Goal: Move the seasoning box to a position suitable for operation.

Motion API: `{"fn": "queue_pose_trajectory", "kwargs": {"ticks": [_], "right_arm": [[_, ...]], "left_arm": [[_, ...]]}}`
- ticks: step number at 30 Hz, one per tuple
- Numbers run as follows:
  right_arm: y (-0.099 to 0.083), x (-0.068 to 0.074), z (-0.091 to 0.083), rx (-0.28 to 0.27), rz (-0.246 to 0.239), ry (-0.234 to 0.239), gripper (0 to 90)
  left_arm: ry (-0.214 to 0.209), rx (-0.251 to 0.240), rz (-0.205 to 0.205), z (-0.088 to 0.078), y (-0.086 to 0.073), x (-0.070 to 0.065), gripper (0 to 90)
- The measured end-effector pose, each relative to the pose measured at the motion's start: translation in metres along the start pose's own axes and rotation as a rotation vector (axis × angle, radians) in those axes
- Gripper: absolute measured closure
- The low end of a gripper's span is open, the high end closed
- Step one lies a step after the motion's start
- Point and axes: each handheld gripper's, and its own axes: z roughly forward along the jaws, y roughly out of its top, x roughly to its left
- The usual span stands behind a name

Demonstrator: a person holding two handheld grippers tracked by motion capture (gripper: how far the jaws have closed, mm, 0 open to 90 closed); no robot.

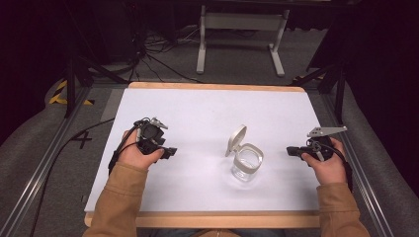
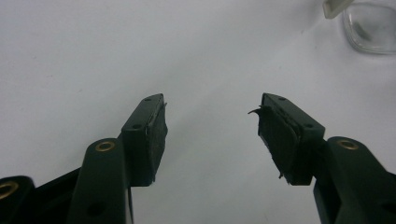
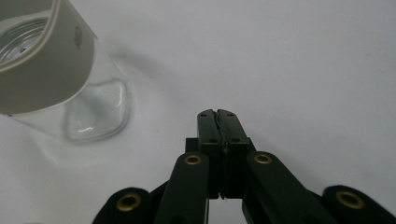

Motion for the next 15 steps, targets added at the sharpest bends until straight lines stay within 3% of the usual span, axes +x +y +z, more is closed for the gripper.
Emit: {"fn": "queue_pose_trajectory", "kwargs": {"ticks": [3, 6, 15], "right_arm": [[0.001, 0.003, 0.003, 0.002, -0.004, 0.032, 89.8], [0.002, 0.005, 0.003, 0.002, -0.016, 0.052, 89.8], [0.006, 0.013, 0.009, 0.01, -0.063, 0.056, 89.7]], "left_arm": [[-0.004, -0.022, -0.005, -0.002, 0.0, -0.001, 39.5], [-0.018, -0.027, 0.022, -0.004, 0.0, -0.004, 39.1], [-0.033, -0.063, 0.044, -0.006, 0.002, -0.012, 37.1]]}}
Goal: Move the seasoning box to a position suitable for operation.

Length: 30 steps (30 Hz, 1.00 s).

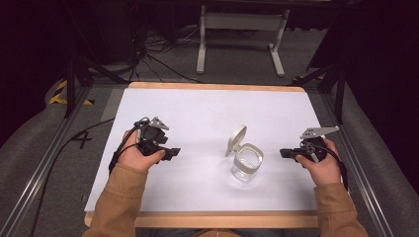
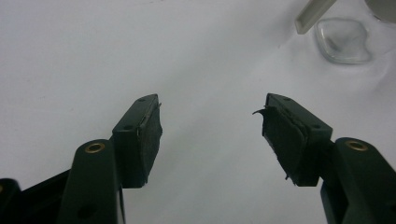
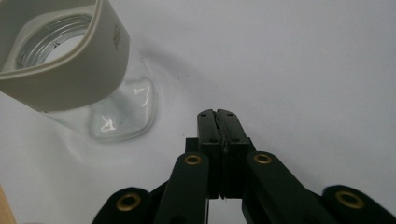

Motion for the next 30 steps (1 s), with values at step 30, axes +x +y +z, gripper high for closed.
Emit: {"fn": "queue_pose_trajectory", "kwargs": {"ticks": [30], "right_arm": [[0.005, 0.029, 0.054, 0.109, -0.1, 0.152, 90.0]], "left_arm": [[-0.065, -0.012, 0.085, -0.009, 0.005, -0.021, 35.3]]}}
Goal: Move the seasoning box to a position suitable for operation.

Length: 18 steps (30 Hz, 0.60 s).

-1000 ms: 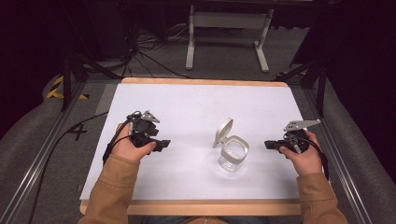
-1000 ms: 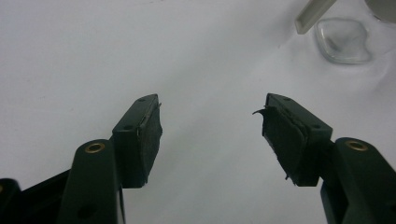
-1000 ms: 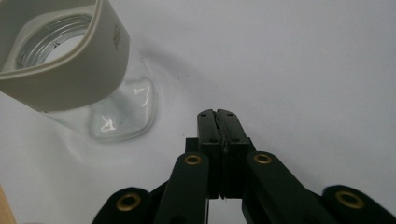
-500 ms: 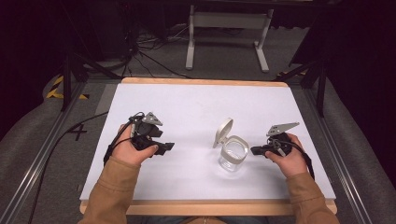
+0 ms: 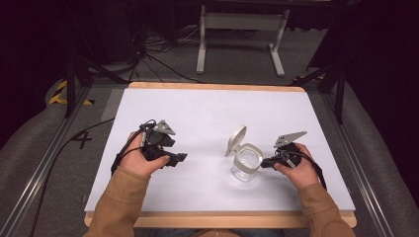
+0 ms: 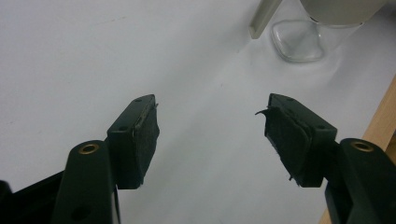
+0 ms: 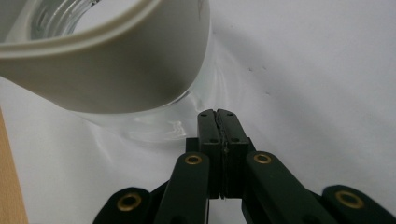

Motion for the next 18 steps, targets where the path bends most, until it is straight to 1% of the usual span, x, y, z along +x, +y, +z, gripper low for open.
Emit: {"fn": "queue_pose_trajectory", "kwargs": {"ticks": [2, 4, 6, 8, 9, 10, 13, 16, 18], "right_arm": [[-0.0003, -0.0001, 0.0003, 0.0, -0.002, -0.002, 90.0], [-0.0002, 0.0004, 0.0001, 0.004, 0.001, 0.002, 90.0], [-0.0002, 0.0008, 0.0, 0.01, -0.005, 0.0, 90.0], [-0.0003, 0.0017, 0.0002, 0.015, -0.019, 0.007, 90.0], [-0.0003, 0.0025, 0.0, 0.022, -0.019, 0.01, 90.0], [-0.0003, 0.0034, -0.0001, 0.025, -0.019, 0.013, 89.9], [-0.0003, 0.0056, -0.0002, 0.03, -0.031, 0.023, 89.9], [-0.0001, 0.0074, 0.0, 0.038, -0.041, 0.021, 89.9], [0.0001, 0.0096, 0.0001, 0.045, -0.047, 0.025, 90.0]], "left_arm": [[0.003, 0.003, -0.007, -0.0002, 0.0, 0.0004, 35.3], [0.004, 0.003, -0.004, 0.0, 0.0, 0.0007, 35.3], [0.002, 0.01, -0.001, -0.0002, 0.0005, 0.0007, 35.3], [-0.003, 0.001, -0.006, 0.0007, 0.0009, 0.0001, 35.3], [0.0, 0.007, -0.001, 0.0002, 0.0015, 0.0002, 35.3], [-0.003, -0.002, -0.003, 0.0012, 0.0014, 0.0, 35.3], [-0.001, -0.002, -0.002, 0.0018, 0.0019, -0.0004, 35.3], [-0.002, 0.012, 0.007, 0.0016, 0.0034, -0.0003, 35.3], [-0.004, 0.003, 0.006, 0.0023, 0.0037, -0.0003, 35.3]]}}
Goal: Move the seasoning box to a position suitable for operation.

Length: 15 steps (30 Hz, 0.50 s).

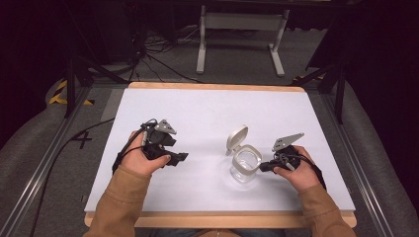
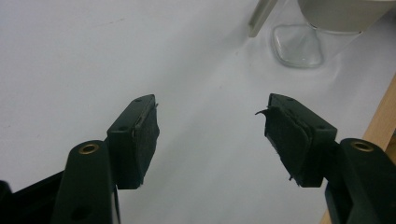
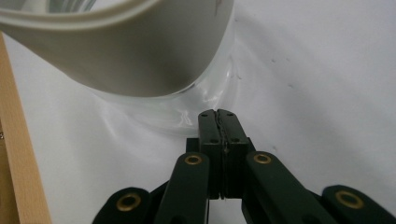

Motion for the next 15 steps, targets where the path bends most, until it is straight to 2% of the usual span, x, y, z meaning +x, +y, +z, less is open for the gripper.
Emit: {"fn": "queue_pose_trajectory", "kwargs": {"ticks": [15], "right_arm": [[0.004, 0.015, 0.004, 0.042, -0.053, 0.043, 90.0]], "left_arm": [[-0.005, -0.001, 0.009, 0.001, 0.003, 0.0, 35.3]]}}
